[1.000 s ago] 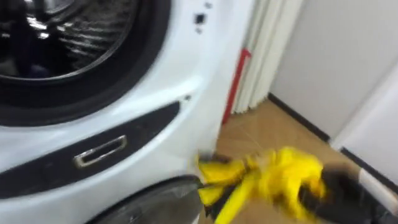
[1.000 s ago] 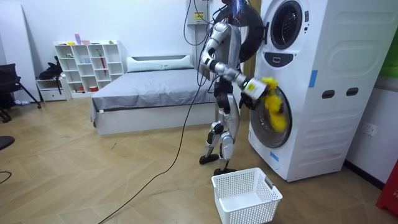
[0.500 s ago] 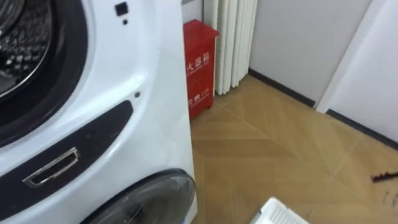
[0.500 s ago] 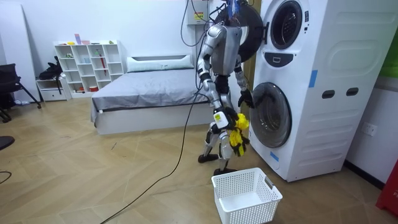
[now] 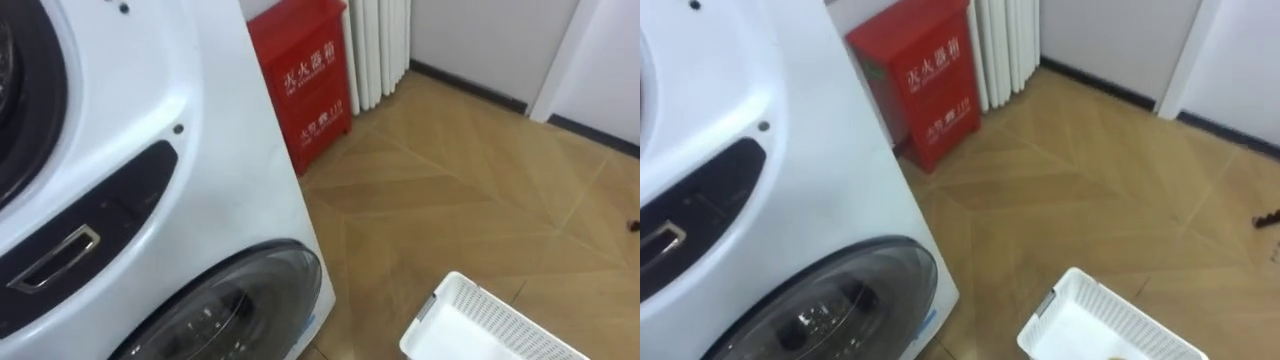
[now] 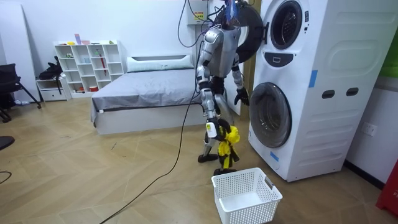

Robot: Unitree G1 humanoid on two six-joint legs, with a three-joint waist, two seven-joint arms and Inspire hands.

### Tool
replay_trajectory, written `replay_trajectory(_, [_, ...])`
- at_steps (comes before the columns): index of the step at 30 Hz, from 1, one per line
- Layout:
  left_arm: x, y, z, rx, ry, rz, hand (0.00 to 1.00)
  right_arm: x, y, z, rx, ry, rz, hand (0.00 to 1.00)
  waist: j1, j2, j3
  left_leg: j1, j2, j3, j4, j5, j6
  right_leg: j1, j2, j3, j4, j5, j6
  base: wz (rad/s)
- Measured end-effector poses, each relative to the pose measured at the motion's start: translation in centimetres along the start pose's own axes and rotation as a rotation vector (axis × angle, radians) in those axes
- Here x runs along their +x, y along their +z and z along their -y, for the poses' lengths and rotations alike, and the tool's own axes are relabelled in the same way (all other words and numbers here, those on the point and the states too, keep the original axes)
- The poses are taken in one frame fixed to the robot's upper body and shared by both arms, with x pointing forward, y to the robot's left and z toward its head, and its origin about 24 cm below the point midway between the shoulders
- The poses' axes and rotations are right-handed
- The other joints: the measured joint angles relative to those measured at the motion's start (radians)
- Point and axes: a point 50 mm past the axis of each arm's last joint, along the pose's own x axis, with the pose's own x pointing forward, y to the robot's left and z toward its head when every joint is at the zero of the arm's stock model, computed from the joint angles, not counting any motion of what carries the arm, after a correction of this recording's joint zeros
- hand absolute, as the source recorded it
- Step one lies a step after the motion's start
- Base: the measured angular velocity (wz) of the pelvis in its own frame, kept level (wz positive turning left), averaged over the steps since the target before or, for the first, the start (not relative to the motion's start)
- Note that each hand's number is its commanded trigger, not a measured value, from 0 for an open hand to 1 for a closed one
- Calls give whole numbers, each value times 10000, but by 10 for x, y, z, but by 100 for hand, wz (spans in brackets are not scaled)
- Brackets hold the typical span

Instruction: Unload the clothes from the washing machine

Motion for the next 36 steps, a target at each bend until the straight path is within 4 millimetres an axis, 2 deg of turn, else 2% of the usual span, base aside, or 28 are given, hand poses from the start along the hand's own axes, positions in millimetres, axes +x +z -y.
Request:
replay_trajectory(2, [0,0,3,-306,-8,-38,0,0,-1,3,280,-218,-33,0,1,12,17,-130,-22,23,1,9,12,-148,-9,2,83,-2,2,0])
replay_trajectory(8, [-1,1,7,-735,105,-88,0,1,-2,5,668,-605,-130,0,48,43,4,-318,-34,10,-71,14,17,-377,26,36,106,-2,2,0])
replay_trajectory(13, [-1,3,11,-555,-29,-34,0,4,0,3,735,-692,-76,0,52,44,6,-395,-37,3,-60,19,20,-448,36,54,75,-69,28,0])
replay_trajectory(17, [-1,5,11,-546,-44,-11,0,4,-4,-1,539,-545,-213,0,62,36,20,-586,-40,-286,82,24,25,-585,-94,-21,80,-95,20,4])
replay_trajectory(29, [-1,7,12,-386,-87,42,0,4,-2,-2,452,-499,-186,0,90,49,28,-645,-38,-723,89,55,65,-571,-289,-494,71,-192,-62,11])
replay_trajectory(33, [-1,6,14,-359,-178,-21,0,5,-1,-1,461,-507,-145,0,102,152,81,-649,-51,-773,90,67,86,-543,-329,-518,66,-210,-45,5])
replay_trajectory(36, [-1,5,14,-339,-177,-149,0,5,-1,-1,500,-507,-165,0,110,205,78,-648,-49,-782,93,69,87,-544,-331,-522,82,-221,-52,0])
